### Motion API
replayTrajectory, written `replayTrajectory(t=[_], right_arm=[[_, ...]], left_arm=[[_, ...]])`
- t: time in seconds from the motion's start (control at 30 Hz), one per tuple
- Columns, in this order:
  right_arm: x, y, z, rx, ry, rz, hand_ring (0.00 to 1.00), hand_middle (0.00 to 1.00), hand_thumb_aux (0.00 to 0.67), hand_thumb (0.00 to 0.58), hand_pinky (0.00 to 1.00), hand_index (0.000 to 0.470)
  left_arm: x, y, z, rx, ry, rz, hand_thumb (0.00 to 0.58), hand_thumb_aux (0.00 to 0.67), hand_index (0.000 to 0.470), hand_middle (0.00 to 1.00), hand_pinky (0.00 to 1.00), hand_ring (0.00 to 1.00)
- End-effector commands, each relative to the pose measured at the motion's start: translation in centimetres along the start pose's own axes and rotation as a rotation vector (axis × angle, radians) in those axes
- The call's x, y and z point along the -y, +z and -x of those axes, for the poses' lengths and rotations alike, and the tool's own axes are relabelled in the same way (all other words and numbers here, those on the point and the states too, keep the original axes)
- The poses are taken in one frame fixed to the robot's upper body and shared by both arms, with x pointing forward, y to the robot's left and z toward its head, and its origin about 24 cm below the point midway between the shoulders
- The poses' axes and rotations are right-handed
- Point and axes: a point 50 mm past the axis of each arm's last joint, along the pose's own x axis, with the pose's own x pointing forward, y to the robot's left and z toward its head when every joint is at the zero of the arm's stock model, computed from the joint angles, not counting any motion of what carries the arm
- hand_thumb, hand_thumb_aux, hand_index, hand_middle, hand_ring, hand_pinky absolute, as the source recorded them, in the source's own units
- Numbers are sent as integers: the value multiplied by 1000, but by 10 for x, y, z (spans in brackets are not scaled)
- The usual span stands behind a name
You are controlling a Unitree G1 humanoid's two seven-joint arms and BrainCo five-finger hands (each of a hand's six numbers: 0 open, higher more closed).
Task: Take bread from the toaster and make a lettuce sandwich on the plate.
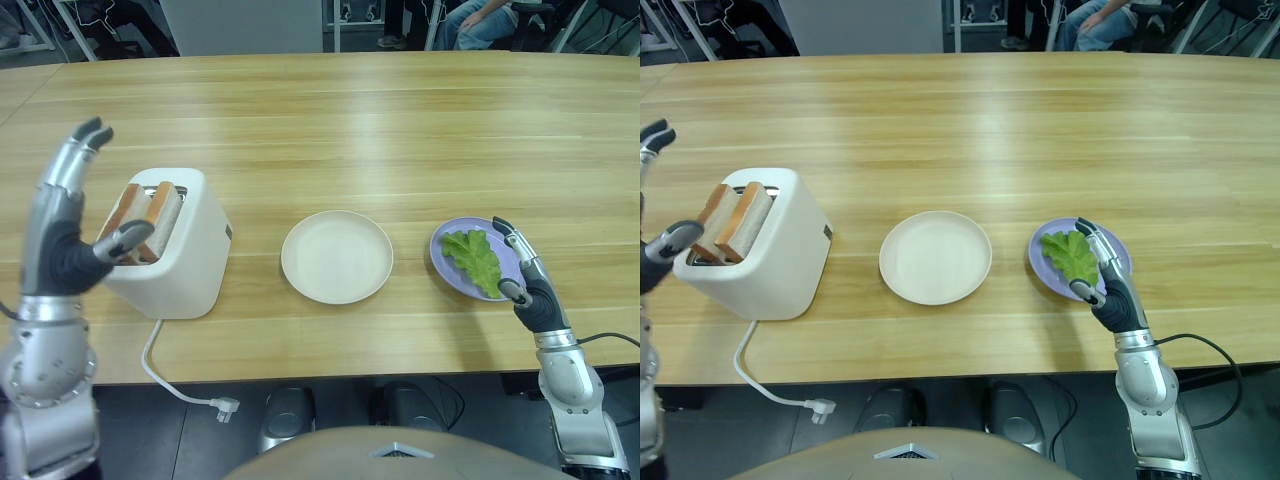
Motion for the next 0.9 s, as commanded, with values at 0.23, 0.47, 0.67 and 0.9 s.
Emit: replayTrajectory(t=[0.23,0.47,0.67,0.9], right_arm=[[17,-9,-7,-59,19,246,0,0,0,0,0,0],[31,-9,-12,-62,25,361,0,0,0,0,0,0],[40,-10,-14,-69,27,460,0,0,0,0,0,0],[45,-8,-18,-56,39,507,0,0,0,0,0,0]], left_arm=[[25,-74,15,-352,-230,-364,0,0,0,0,0,0],[53,-84,25,-407,-359,-376,0,0,0,0,0,0],[69,-76,17,-382,-374,-335,0,0,0,0,0,0],[79,-77,14,-392,-380,-338,0,0,0,0,0,0]])
